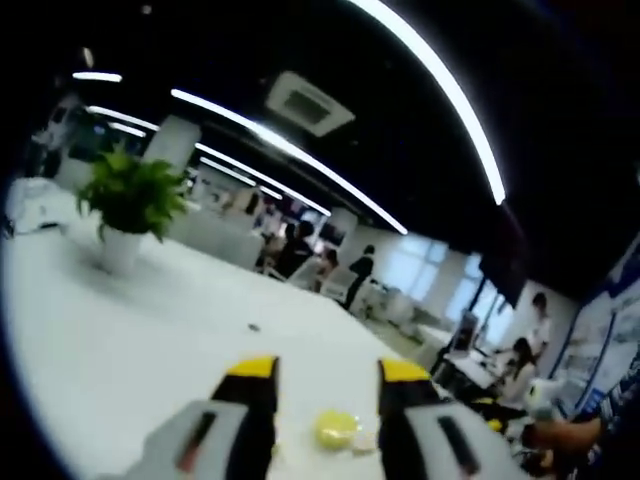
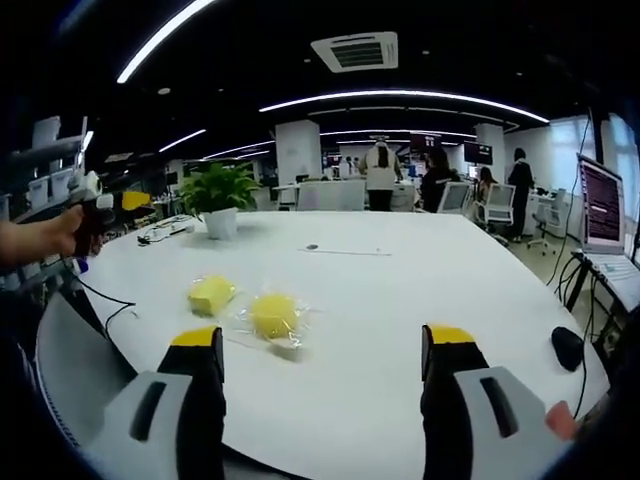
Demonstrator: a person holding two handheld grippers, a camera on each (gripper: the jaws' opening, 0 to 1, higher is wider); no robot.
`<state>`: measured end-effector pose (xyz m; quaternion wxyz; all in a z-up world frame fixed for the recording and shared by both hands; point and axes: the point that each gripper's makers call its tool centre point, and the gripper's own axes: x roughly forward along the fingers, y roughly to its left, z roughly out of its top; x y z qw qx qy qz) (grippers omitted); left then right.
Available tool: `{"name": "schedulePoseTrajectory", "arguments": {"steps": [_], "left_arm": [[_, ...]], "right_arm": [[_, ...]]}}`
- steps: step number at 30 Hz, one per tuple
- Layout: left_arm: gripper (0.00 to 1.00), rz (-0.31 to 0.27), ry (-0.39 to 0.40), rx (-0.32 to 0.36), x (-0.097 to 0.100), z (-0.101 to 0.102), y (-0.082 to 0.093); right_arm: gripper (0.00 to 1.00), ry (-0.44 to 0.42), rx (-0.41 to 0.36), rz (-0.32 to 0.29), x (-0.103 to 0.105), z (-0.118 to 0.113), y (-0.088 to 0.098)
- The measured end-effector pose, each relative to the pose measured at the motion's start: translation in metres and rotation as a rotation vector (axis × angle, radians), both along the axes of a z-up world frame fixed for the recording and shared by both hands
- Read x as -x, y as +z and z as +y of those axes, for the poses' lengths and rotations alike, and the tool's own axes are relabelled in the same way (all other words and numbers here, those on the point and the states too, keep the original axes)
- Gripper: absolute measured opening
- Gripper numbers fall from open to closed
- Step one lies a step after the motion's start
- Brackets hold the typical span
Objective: Compare the silicone blocks by pressing each to a similar depth, holding the contact briefly, and releasing to observe deformation and rebound differences across the visible hardness samples.
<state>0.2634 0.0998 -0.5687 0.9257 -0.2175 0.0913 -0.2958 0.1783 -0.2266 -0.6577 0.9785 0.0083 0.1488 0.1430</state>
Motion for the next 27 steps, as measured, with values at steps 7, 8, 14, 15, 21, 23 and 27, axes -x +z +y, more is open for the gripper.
{"name": "schedulePoseTrajectory", "arguments": {"steps": [7, 8, 14, 15, 21, 23, 27], "left_arm": [[0.4, -0.015, -0.051, 0.023, 0.015, -0.024, 0.013], [0.4, -0.019, -0.059, 0.017, 0.017, -0.028, 0.013], [0.4, 0.036, -0.129, -0.027, 0.016, -0.056, -0.016], [0.4, 0.059, -0.131, -0.027, 0.014, -0.059, -0.023], [0.4, 0.101, -0.176, -0.054, 0.003, -0.079, -0.044], [0.4, 0.109, -0.187, -0.064, -0.003, -0.084, -0.048], [0.4, 0.129, -0.198, -0.069, -0.016, -0.089, -0.056]], "right_arm": [[0.71, 0.01, 0.041, 0.023, 0.0, -0.001, -0.008], [0.71, 0.009, 0.039, 0.024, -0.001, -0.002, -0.008], [0.7, 0.013, 0.049, 0.046, -0.002, -0.004, -0.013], [0.7, 0.013, 0.051, 0.048, -0.002, -0.005, -0.013], [0.68, 0.011, 0.059, 0.058, -0.002, -0.011, -0.013], [0.67, 0.006, 0.063, 0.064, -0.002, -0.014, -0.014], [0.66, 0.0, 0.06, 0.082, -0.002, -0.019, -0.018]]}}
